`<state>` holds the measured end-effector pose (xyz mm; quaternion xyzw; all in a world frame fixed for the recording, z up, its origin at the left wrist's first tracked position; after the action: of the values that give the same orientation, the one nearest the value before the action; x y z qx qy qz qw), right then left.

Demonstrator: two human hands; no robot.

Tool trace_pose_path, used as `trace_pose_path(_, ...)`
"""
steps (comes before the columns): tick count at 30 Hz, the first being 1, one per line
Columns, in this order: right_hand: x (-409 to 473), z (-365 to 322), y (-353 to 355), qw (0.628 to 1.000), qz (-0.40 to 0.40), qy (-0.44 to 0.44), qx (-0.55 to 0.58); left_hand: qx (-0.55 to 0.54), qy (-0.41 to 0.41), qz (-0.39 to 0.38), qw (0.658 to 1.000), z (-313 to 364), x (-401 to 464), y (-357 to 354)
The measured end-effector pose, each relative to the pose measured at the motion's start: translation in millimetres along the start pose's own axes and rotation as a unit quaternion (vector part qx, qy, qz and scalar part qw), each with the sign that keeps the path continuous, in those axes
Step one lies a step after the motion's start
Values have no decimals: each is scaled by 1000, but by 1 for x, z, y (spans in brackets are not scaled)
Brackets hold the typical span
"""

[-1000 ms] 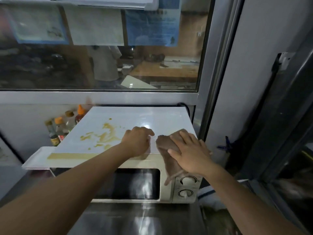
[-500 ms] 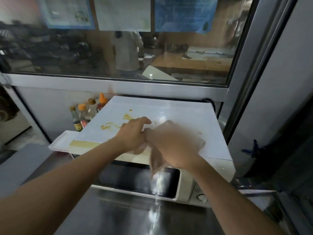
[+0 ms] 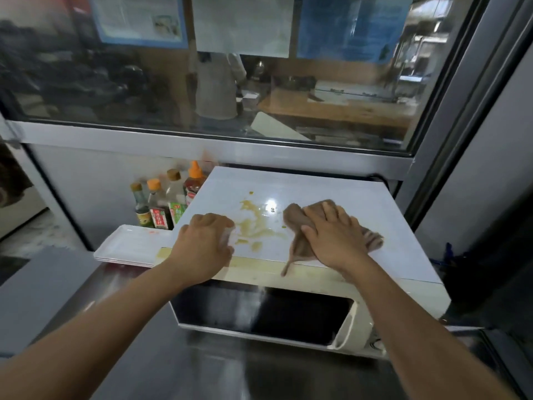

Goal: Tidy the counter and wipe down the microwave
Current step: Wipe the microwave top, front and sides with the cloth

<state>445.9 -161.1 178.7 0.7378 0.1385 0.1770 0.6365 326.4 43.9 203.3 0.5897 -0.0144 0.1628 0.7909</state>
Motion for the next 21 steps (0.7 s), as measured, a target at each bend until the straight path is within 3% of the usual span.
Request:
trace_pose_path(6,-23,-98,-12,986,13,163,12,8,-10,-4,1000,-12,-3,-10)
trace_pose_path(9,-45,-99,-14,974,2,228,10,6,-31,-25,999,-11,-1,-9)
trace_pose_path(13,-9,-59,-8,990,-25,129,44,-26,-46,28,998,-26,1,12)
trace_pose_path(16,32,-70,-6,998,-9,65,6,-25,-16,33,999,-50,3,20)
trace_pose_path(18,45,-100,-11,997,-13,79,-3,-10,-1,15,1000,-62,6,18)
trace_pose_path(21,30,-144,-24,982,-13,188,17,-16,-1,-2,1000,-70,8,13)
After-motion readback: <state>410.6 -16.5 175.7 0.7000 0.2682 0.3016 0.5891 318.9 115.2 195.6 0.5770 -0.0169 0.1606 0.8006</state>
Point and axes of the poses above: each hand's wrist, its own x-axis towards the middle knuckle, its own y-axis out of the back of the hand, z = x × y, the point moved 7 cm from there along x, towards the middle knuckle, and after that the axes turned 2 degrees about z, right-handed, at the moved point
